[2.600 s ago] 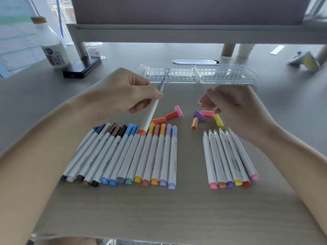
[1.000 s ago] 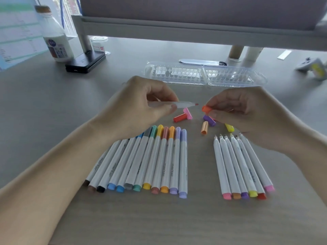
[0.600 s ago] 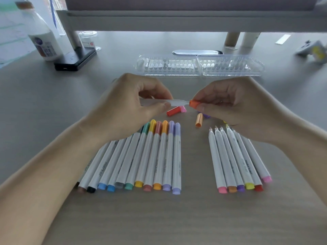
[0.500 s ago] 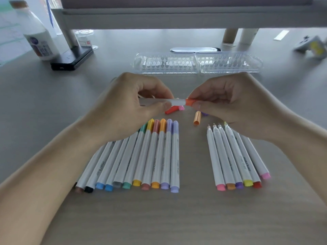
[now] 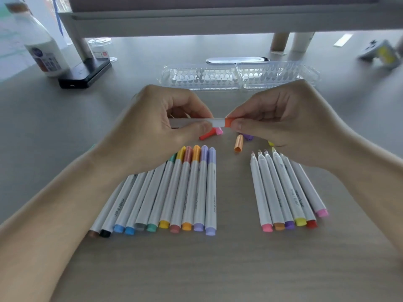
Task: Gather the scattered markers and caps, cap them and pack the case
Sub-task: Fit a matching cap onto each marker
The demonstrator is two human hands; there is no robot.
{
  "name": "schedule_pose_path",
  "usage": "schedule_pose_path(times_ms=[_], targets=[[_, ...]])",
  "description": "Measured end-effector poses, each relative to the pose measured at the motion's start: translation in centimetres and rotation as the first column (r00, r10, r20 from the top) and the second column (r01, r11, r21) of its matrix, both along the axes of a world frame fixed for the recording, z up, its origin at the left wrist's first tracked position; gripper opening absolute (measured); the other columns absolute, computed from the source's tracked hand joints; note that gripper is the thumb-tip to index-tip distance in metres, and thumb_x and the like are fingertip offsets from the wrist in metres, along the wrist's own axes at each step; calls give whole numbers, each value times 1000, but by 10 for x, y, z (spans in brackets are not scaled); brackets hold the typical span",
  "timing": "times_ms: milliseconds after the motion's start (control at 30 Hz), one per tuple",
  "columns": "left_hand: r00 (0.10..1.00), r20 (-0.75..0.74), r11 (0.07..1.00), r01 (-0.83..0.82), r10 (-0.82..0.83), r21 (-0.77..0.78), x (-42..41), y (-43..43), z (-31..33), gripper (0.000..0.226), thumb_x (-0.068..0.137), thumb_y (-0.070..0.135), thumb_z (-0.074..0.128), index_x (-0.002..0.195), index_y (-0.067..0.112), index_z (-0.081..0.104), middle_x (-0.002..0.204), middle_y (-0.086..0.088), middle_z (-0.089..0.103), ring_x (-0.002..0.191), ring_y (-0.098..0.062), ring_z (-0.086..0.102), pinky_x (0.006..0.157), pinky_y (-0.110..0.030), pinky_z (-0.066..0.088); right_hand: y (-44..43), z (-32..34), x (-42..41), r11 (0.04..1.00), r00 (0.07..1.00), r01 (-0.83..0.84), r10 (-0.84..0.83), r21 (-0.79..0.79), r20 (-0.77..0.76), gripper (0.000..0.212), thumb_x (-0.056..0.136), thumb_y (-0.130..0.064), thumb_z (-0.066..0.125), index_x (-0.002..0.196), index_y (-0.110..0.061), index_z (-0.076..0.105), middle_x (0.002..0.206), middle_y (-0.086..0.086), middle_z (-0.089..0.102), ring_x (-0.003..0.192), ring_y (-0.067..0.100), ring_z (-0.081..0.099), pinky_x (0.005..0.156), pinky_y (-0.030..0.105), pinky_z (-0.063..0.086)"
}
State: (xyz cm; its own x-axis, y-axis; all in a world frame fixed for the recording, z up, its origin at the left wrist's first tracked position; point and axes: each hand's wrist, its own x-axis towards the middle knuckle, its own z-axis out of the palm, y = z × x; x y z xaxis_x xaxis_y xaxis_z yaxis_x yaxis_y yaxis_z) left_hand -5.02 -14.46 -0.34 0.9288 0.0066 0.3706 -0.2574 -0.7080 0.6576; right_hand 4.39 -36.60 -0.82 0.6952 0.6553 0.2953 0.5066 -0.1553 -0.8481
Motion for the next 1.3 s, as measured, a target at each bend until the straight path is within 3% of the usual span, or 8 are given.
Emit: schedule_pose_path(times_ms=[133,300,467,533,700,833,1033,1300], targets=[[1000,4,1000,-5,5,5,1,-4,2,7,89,31,78,95,28,79,86,10,76,87,-16,71,80,-42,55,-1,-1,5,1000,999,-2,2,1,54,12,87,-7,78,95,-15,81,83,-5,80,76,15,77,79,37,64],[999,-35,1000,-20,21,21,1,-10,17,10,97,24,69,100,27,78,85,17,75,83,1,70,78,-15,53,-2,3,9,987,994,49,-64,155,93,14,93,-6,71,99,-18,77,94,-4,80,86,9,75,81,22,58],[974,-169,966,-112,153,234,-2,-11,40,13,97,39,64,91,31,73,74,22,75,72,3,70,76,-27,55,-2,3,17,947,973,208,-176,245,-148,34,108,-33,48,99,-16,76,94,4,80,84,15,71,78,28,55],[955,-214,945,-139,207,295,-3,-16,46,19,96,44,63,88,29,71,67,22,73,67,5,68,66,-25,52,-5,1,23,940,953,276,-241,200,-183,33,107,-31,49,94,-19,77,92,3,80,83,13,70,78,30,53],[913,-307,876,-97,267,472,-2,-41,39,37,88,55,63,71,23,71,59,12,69,60,-6,62,55,-25,45,-10,-11,32,917,926,377,-368,-132,87,17,91,-20,67,86,-32,78,88,-13,78,87,-1,70,88,27,56],[896,-320,831,-88,306,549,-3,-54,26,39,87,49,64,67,17,71,58,-2,65,59,-20,63,57,-31,52,-16,-13,28,838,897,433,-365,-332,249,7,86,-30,74,91,-32,79,94,-10,72,79,1,61,68,17,46],[892,-310,794,-82,328,603,-7,-60,20,44,87,49,62,61,13,65,53,1,64,57,-19,65,58,-35,57,-13,-16,25,813,892,435,-329,-388,310,8,83,-31,75,89,-30,80,78,-15,68,81,1,61,62,6,35],[922,-268,810,-79,281,581,-4,-62,11,42,83,52,67,61,17,61,54,2,59,59,-18,62,57,-30,52,-14,-19,27,813,890,423,-291,-400,351,3,87,-30,76,84,-31,76,74,-18,61,84,9,59,61,6,31]])
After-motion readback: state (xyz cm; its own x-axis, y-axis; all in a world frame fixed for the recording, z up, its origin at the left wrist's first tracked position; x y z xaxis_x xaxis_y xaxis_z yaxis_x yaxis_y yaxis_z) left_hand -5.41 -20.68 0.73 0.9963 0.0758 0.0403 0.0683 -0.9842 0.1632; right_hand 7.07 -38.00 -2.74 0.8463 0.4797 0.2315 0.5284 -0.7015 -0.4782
